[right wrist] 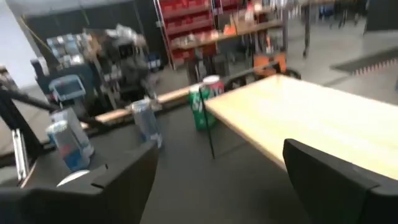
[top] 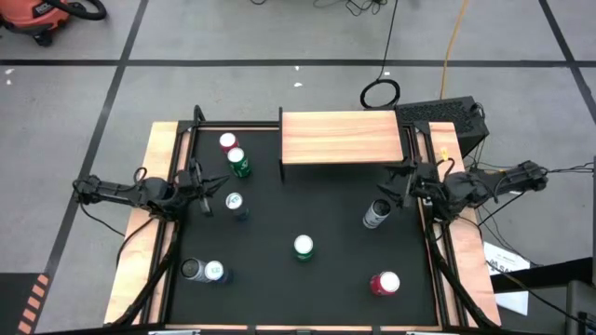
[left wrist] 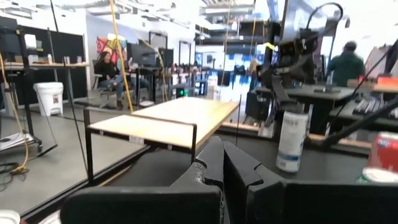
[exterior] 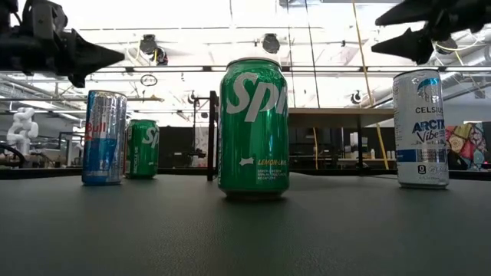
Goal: Place canned beverage on shelf
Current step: Put the right white blue soda can on the shelf
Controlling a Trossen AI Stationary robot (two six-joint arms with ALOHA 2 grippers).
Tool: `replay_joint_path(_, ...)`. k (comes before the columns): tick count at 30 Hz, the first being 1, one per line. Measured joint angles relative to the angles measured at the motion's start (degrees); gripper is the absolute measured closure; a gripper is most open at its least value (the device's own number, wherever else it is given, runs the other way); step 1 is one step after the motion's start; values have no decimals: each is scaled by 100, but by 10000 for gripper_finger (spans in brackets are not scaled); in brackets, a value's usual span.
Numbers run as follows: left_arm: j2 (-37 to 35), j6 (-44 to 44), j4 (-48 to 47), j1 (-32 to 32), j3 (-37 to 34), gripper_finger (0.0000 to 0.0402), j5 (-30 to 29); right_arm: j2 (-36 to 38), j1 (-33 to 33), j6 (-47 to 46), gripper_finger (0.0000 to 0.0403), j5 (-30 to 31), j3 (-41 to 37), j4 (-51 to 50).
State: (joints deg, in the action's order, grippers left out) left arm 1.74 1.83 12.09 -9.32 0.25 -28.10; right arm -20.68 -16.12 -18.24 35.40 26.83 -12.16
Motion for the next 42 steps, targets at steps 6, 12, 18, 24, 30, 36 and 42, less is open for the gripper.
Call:
replay_joint_path(6, 0, 107, 28, 0, 0, 402, 4, -1085, -4, -407, 72, -312, 1119, -1376)
replay_joint_path(12, 0, 477, -46, 0, 0, 402, -529, -1898, -7, -541, 73, -1529, 2139, -2846)
replay_joint_path(18, 0, 468, -65, 2, 0, 402, -688, -2355, -11, -890, 73, -2210, 2444, -3646)
replay_joint_path(24, 0, 466, -140, 0, 0, 402, -671, -2752, -75, -1154, 73, -2199, 2444, -4107)
replay_joint_path(30, 0, 166, -434, -2, 0, 402, -662, -2864, -334, -1241, 73, -2187, 2387, -4127)
replay_joint_path(36, 76, -306, -762, -2, 0, 402, -599, -2855, -565, -1482, 73, -1666, 2037, -4071)
replay_joint_path(42, 159, -450, -764, -2, 0, 402, -599, -2857, -675, -1694, 74, -1175, 1906, -4133)
